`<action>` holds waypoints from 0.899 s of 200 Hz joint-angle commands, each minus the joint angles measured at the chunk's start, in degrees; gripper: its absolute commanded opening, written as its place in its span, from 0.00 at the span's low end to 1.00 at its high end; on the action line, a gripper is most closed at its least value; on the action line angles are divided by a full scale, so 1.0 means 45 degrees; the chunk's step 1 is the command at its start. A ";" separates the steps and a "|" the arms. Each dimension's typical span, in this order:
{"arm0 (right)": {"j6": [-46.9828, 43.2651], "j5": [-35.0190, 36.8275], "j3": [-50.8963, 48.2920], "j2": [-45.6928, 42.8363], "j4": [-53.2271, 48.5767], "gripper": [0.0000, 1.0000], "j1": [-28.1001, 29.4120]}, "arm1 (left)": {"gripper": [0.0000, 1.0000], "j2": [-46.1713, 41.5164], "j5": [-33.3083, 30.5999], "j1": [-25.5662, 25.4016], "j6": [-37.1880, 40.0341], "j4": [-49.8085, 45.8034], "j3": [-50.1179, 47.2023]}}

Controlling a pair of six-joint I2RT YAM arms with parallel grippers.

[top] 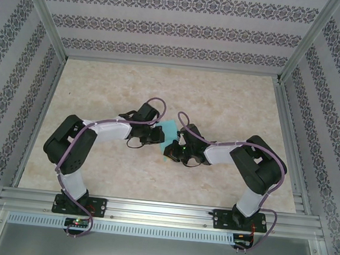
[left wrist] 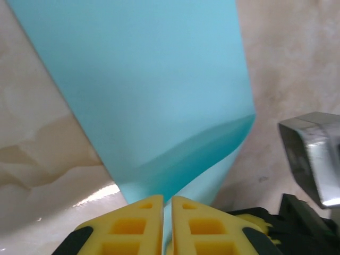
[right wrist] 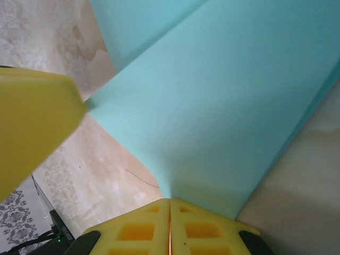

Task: Fold a paper plane with a square sheet of paper (pick it up from the middle)
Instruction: Third fold the triangle at the center of the table.

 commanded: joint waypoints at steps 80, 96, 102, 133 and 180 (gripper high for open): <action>-0.0478 0.0219 0.0117 0.0426 -0.0858 0.09 0.0210 | 0.12 0.0854 0.0295 -0.0478 0.0363 0.0074 0.0150; -0.0484 0.0219 0.0123 0.0414 -0.0862 0.09 0.0209 | 0.11 0.1055 0.0045 -0.0487 0.0318 -0.0157 0.0167; -0.0505 0.0200 0.0120 0.0395 -0.0852 0.09 0.0201 | 0.10 0.1125 -0.0134 -0.0487 0.0309 -0.0261 0.0192; -0.0604 0.0209 0.0110 0.0051 -0.0826 0.09 0.0215 | 0.08 0.1324 -0.0707 -0.0478 0.0203 -0.0594 0.0188; -0.1375 -0.0075 0.0171 -0.0628 -0.1841 0.09 0.0368 | 0.06 0.1531 -0.1047 -0.0478 0.0175 -0.0956 0.0130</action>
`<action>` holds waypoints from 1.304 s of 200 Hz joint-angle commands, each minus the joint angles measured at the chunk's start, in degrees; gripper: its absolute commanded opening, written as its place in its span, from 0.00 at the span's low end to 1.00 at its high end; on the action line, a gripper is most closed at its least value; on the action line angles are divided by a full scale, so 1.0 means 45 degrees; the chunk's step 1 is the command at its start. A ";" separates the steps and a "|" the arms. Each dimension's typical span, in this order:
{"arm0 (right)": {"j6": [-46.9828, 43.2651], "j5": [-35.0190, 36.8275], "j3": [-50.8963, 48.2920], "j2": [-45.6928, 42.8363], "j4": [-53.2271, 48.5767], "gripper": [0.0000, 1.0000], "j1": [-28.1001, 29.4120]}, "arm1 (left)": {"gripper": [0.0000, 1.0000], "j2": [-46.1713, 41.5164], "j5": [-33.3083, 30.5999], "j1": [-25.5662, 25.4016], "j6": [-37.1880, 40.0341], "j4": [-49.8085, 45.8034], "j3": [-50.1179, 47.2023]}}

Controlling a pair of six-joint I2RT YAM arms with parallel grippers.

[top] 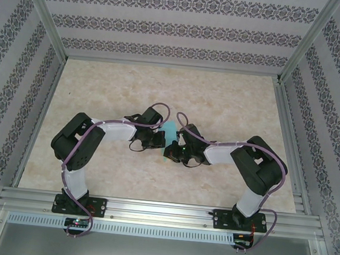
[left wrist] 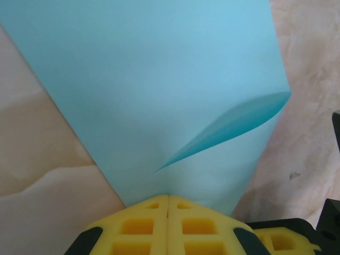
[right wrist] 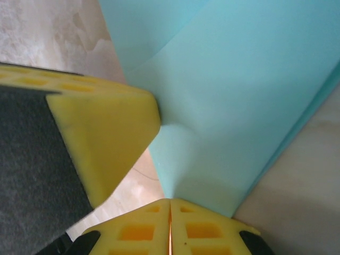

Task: Fold a paper plane with a square sheet of paper (pick it up from the middle)
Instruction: Third fold the triangle at the center of the table.

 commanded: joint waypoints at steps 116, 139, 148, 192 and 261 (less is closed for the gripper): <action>-0.1283 0.1326 0.0469 -0.1899 -0.2225 0.10 0.0492 | 0.05 0.0603 -0.1142 -0.0094 -0.0076 -0.0929 -0.0078; -0.1270 0.1814 0.0642 -0.1965 -0.1991 0.10 -0.0069 | 0.04 0.0600 -0.1109 -0.0106 -0.0021 -0.0925 -0.0052; -0.1308 0.1714 0.0798 -0.1693 -0.2000 0.10 -0.0295 | 0.04 0.0636 -0.1081 -0.0094 0.0003 -0.0924 -0.0014; -0.1540 0.1341 0.1429 -0.0368 -0.1995 0.09 -0.0613 | 0.04 0.0698 -0.1047 -0.0094 0.0057 -0.0960 0.0104; -0.1111 0.1366 0.1196 0.0569 -0.1891 0.08 -0.0868 | 0.04 0.0650 -0.1005 -0.0099 0.0459 -0.1237 0.0597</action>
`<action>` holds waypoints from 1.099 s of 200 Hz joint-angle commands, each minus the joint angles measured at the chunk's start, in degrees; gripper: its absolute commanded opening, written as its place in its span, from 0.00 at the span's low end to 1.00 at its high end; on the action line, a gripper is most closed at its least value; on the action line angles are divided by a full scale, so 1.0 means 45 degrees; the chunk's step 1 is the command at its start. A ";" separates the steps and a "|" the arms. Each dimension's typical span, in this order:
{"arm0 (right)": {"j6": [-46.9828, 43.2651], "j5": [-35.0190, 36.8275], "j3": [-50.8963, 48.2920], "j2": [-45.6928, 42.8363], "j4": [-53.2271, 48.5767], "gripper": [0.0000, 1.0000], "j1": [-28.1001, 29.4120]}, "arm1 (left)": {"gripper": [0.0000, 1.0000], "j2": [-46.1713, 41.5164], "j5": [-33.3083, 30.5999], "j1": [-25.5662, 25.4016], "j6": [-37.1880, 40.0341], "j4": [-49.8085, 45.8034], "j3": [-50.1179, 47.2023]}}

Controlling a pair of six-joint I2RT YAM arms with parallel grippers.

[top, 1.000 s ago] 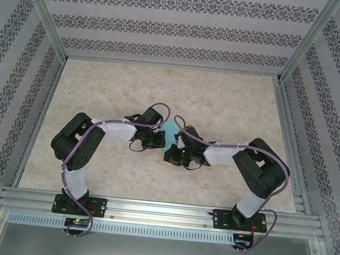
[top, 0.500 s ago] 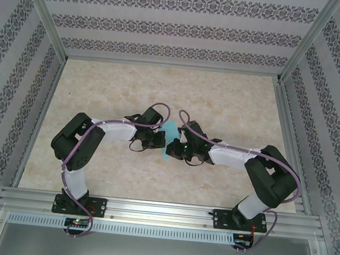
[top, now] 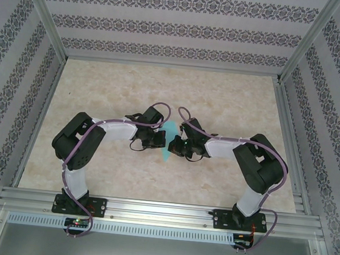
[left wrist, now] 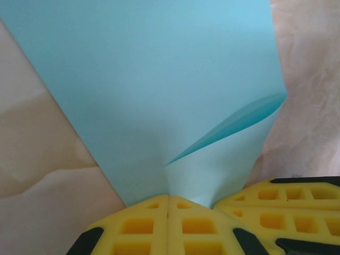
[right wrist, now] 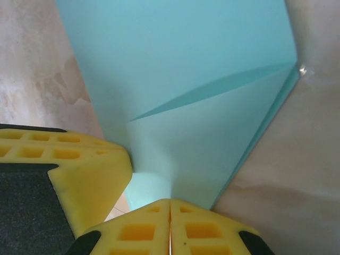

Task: Fold a paper plane with a square sheet of paper (pick it up from the middle)
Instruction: Third fold the triangle at the center of the table.

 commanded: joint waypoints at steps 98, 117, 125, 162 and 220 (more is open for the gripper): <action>0.3271 0.0682 -0.0479 0.0443 0.1386 0.08 0.1066 | 0.10 -0.3056 -0.1251 -0.0084 -0.0477 0.0304 -0.1736; 0.3397 0.0758 -0.0405 0.0460 0.1416 0.08 0.1060 | 0.08 -0.3594 -0.0630 -0.0123 -0.1088 0.1118 -0.2692; 0.3422 0.0743 -0.0361 0.0473 0.1440 0.08 0.1066 | 0.07 -0.3798 -0.0364 -0.0145 -0.1268 0.1474 -0.3046; 0.3512 0.0472 -0.0321 0.0687 0.1831 0.09 0.1071 | 0.04 -0.3637 0.0737 -0.0641 -0.1701 0.2704 -0.3632; 0.3096 0.0186 -0.0249 0.0619 0.2105 0.08 0.1047 | 0.00 -0.2562 0.0363 -0.0797 -0.1892 0.2513 -0.3700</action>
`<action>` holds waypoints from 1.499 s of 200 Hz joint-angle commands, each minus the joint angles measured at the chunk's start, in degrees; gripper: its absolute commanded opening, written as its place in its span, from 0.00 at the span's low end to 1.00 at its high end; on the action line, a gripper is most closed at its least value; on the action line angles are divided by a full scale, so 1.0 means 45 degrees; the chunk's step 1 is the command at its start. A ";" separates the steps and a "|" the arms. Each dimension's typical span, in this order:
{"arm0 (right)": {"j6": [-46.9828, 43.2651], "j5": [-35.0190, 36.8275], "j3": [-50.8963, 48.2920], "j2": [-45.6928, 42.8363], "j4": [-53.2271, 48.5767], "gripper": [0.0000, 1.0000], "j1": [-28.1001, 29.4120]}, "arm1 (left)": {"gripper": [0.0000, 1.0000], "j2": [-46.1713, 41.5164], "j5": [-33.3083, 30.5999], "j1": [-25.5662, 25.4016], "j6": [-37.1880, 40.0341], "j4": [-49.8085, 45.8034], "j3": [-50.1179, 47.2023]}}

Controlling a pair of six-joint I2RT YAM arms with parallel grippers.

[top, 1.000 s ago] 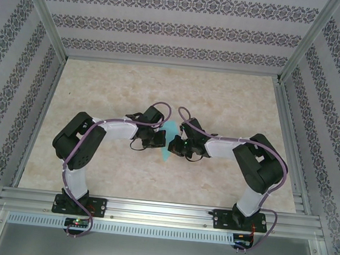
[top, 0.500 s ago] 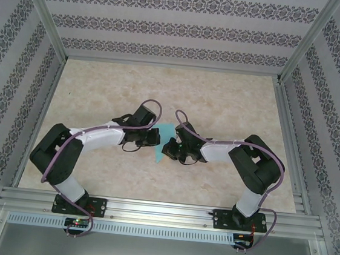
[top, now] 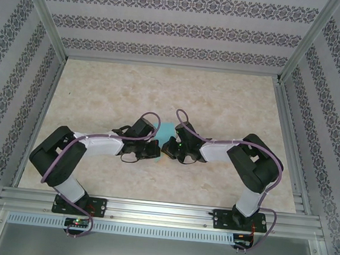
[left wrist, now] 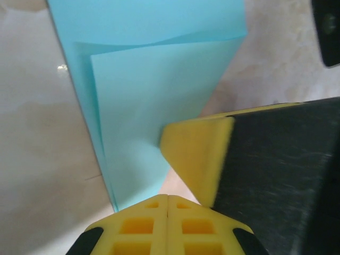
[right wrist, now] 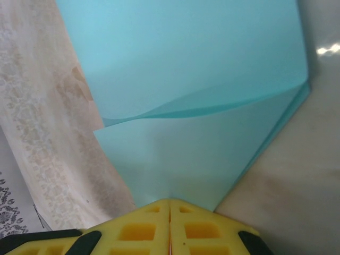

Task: Fold a paper plane with a square sheet of paper (pick it up from the middle)
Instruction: Third fold the triangle at the center of the table.

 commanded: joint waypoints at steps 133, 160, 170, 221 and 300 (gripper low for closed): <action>-0.4142 0.0318 0.1559 0.1025 -0.2430 0.08 -0.2070 | 0.00 0.0751 -0.1623 -0.0216 -0.0245 -0.2218 -0.0829; -0.4820 0.0354 0.2231 0.1337 -0.2781 0.08 -0.2853 | 0.00 0.0744 -0.1597 -0.0225 -0.0237 -0.2354 -0.0910; -0.5001 0.0371 0.2533 0.1486 -0.2906 0.08 -0.3138 | 0.00 0.0741 -0.1589 -0.0234 -0.0226 -0.2307 -0.0920; -0.5139 -0.0367 0.2576 -0.0026 -0.2633 0.08 -0.3262 | 0.00 0.0645 -0.1642 -0.0222 -0.0178 -0.2229 -0.0793; -0.3971 -0.0894 0.1412 -0.0339 -0.1850 0.08 -0.1036 | 0.00 0.0724 -0.1658 -0.0224 -0.0080 -0.2209 -0.0544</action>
